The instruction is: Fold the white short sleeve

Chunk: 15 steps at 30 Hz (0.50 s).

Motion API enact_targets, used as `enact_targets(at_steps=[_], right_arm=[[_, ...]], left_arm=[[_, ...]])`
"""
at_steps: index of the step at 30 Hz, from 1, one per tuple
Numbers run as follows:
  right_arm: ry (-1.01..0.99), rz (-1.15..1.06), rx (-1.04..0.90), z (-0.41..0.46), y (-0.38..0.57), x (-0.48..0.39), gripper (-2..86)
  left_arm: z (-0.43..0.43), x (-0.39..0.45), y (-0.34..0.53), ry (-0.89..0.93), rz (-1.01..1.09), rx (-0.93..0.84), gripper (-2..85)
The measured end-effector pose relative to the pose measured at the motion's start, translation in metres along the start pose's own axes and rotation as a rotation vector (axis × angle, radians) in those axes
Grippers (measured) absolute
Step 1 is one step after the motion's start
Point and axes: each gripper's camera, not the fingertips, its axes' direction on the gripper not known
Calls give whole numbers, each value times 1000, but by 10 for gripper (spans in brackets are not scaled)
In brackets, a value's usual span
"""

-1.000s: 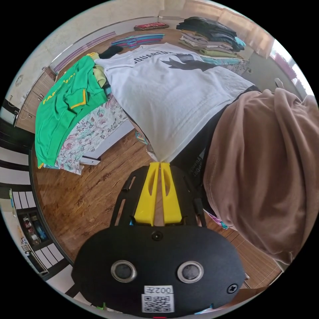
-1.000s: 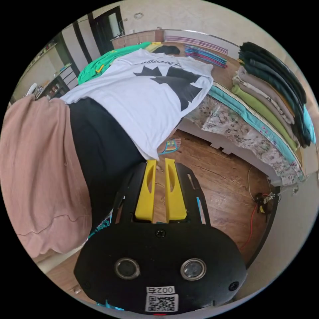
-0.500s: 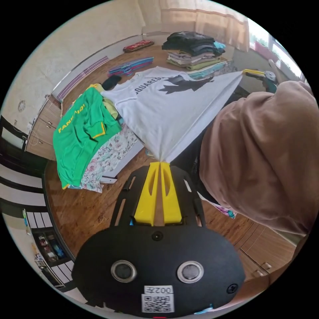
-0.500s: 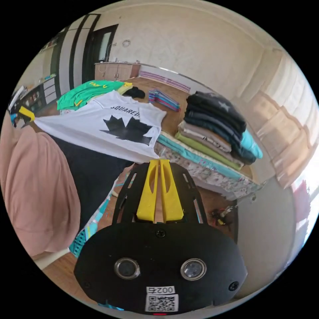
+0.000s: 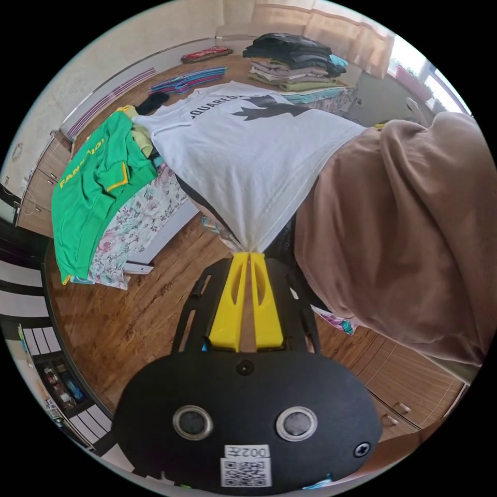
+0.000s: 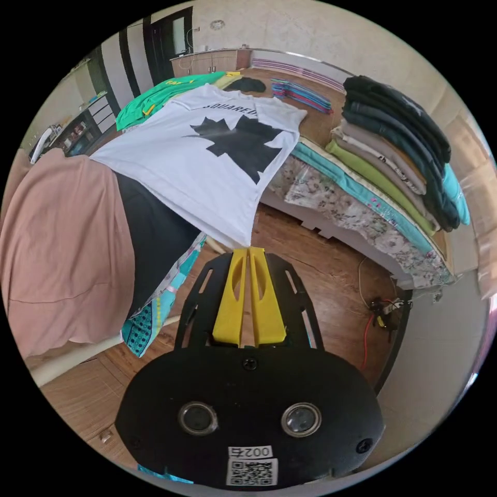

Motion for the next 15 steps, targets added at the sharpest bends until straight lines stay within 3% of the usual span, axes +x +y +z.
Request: enact_targets(at_steps=[6,12,15], right_arm=[[-65,-101,-67,-12,-25,-13,20],[-138,-217,155,-54,-93,-69,38],[-214,-382,251,-62,-142,-134,45]], left_arm=[[-19,-10,-3,9,-1,19,-10],[-61,-16,-21,-28,76,17,-10],[-81,-17,-32,-56,111,5,-10]])
